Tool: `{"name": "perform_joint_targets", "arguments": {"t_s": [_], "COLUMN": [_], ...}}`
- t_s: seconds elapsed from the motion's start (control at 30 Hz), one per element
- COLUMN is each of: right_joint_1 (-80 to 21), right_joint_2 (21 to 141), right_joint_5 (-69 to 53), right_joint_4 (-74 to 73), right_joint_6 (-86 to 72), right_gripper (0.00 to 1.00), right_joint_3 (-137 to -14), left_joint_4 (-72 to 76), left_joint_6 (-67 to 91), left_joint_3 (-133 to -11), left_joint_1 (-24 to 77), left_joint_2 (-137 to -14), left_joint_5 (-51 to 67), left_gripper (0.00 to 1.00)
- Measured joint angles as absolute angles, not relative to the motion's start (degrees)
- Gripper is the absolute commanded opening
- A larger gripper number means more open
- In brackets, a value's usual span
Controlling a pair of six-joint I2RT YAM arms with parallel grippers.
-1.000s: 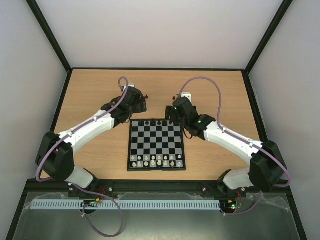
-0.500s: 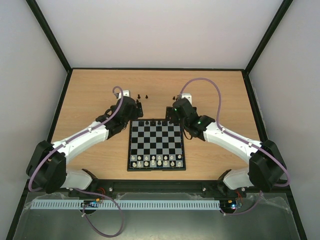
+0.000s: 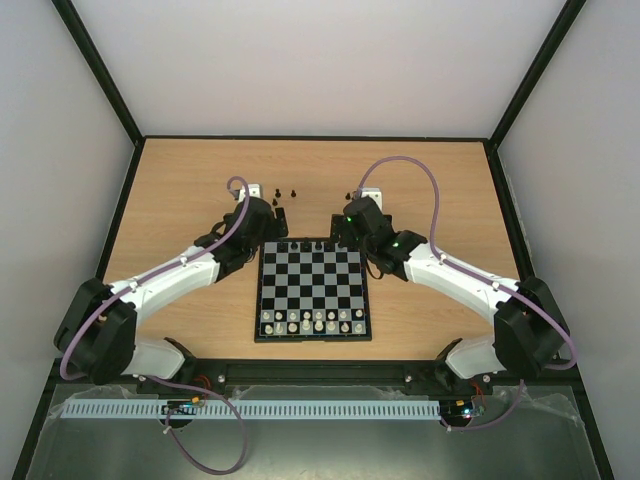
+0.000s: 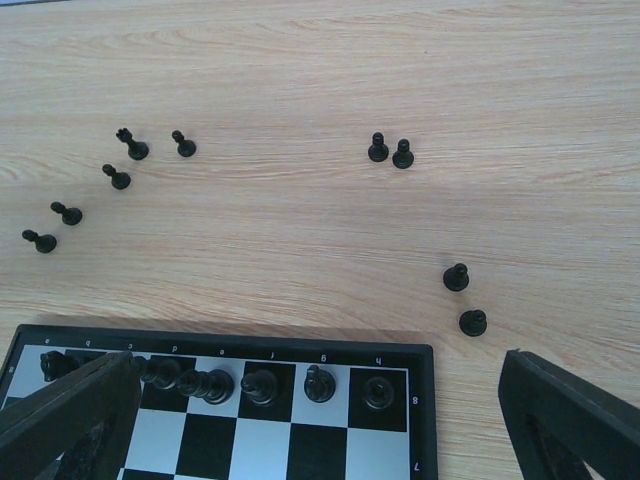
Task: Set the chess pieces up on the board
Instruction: Pick up the chess piece at the center of the board.
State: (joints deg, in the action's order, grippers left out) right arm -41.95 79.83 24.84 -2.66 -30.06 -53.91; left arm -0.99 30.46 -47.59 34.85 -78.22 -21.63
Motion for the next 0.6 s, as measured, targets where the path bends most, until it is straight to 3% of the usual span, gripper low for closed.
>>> {"name": "perform_joint_targets", "arguments": {"t_s": [0.6], "right_joint_1": [-41.95], "right_joint_2": [79.92], "right_joint_5": [24.95], "right_joint_4": [-2.63], "right_joint_6": [-30.09], "right_gripper": [0.99], "right_joint_3": [-53.91], "left_joint_4": [-0.78], "left_joint_6": [30.44], "left_joint_3": [-47.59], "left_joint_1": [34.85], "left_joint_2": [-79.55], "left_joint_5": [-21.45], "left_gripper": [0.99]}}
